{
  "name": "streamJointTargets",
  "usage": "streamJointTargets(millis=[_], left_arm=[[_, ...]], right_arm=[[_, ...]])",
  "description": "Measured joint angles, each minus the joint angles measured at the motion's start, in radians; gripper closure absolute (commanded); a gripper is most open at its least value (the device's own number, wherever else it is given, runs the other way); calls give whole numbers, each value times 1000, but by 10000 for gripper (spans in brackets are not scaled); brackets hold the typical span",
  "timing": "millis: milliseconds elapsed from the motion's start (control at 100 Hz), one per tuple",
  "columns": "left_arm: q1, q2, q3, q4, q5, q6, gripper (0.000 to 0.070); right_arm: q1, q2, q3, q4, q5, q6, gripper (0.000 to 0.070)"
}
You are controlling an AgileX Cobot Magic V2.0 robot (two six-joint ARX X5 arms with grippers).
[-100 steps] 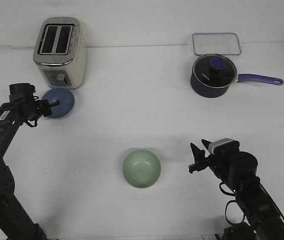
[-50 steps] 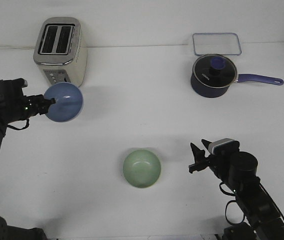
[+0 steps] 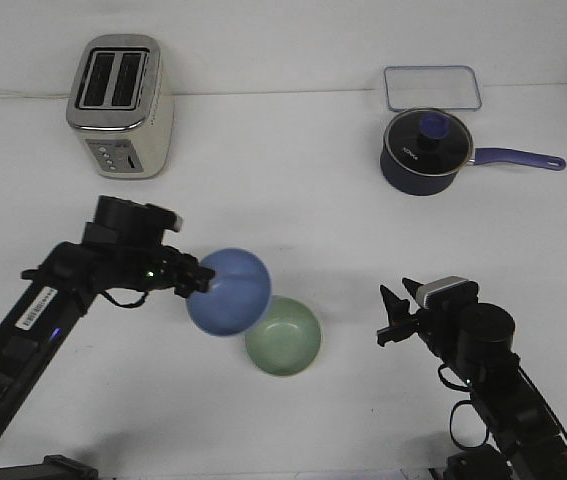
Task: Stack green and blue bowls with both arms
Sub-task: 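Grasp the blue bowl with the left gripper and carry it over the green bowl, then lower the blue bowl into the green bowl and open the left gripper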
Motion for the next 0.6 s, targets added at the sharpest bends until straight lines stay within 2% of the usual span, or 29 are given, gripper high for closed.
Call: streamJointTargets(millis=[170, 290, 600], left_arm=[[-157, 1, -21, 78, -75, 0, 687], [-237, 8, -20, 79, -133, 2, 687], [-305, 129, -20, 84, -148, 19, 687]], right_arm=[[0, 0, 0, 1, 0, 0, 400], [0, 0, 0, 1, 0, 0, 400], [0, 0, 0, 1, 0, 0, 400]])
